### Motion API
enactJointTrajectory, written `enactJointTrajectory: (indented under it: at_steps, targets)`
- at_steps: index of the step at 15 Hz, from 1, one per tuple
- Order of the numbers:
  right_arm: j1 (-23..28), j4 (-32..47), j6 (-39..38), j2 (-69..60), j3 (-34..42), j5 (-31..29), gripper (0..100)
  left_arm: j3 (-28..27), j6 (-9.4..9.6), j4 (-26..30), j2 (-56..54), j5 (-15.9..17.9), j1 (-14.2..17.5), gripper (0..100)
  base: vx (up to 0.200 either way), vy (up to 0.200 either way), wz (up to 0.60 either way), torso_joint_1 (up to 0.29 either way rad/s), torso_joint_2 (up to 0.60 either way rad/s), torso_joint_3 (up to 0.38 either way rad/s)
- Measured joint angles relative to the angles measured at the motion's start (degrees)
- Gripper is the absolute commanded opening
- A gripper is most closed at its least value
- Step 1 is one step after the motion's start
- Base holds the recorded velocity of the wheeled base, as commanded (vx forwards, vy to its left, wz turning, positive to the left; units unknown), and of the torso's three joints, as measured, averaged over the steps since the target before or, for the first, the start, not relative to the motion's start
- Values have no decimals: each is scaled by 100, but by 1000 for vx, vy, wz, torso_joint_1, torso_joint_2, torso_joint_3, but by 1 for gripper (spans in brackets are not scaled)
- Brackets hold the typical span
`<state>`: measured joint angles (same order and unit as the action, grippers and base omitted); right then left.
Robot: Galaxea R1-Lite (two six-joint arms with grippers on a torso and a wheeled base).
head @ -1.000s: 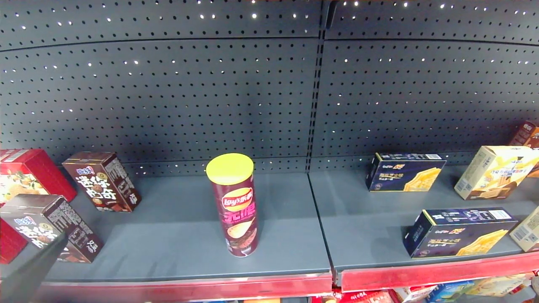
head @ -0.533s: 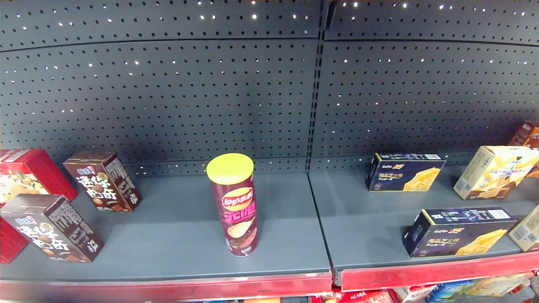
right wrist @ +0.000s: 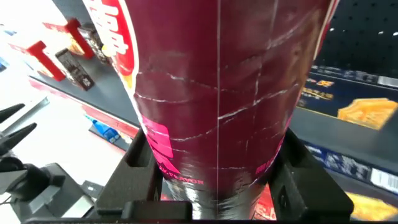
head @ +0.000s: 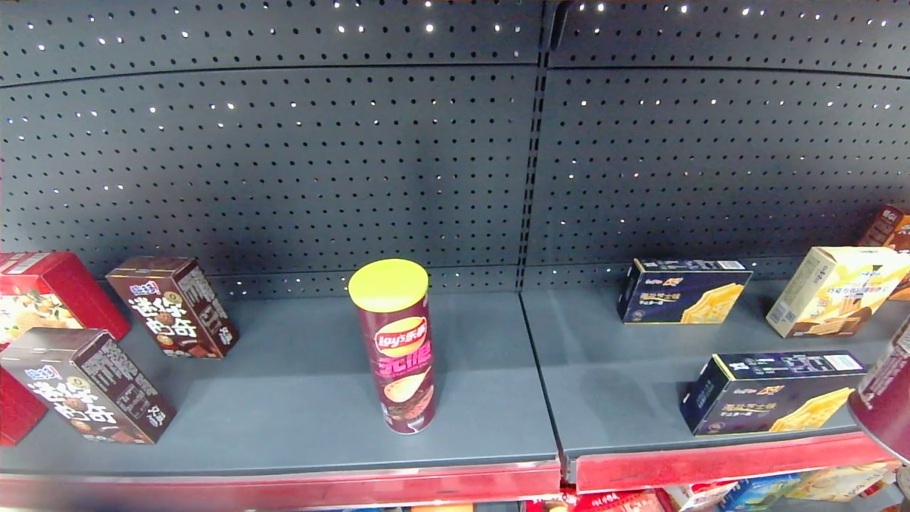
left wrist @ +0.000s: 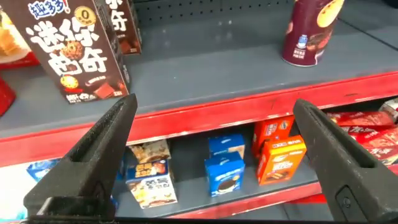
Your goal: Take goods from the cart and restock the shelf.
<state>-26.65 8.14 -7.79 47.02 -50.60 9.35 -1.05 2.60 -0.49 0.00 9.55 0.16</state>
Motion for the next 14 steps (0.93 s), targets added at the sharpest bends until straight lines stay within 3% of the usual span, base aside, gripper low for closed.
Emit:
enactJointTrajectory:
  at_steps: [4,7,14]
  targets:
    - [-469,-443,10,568,20,-33,0,-7,-121,5,-11,406,-2,100,0,0,0,0,0,0]
    - [-675,-869,32,1097,-28,-27,0,-10,-350,-13,-7,441,-2,100,0,0,0,0,0,0]
    - [-887,-1072,210,2376,-452,-218,0,11,-418,-60,-5,427,0,100,0,0,0,0,0,0]
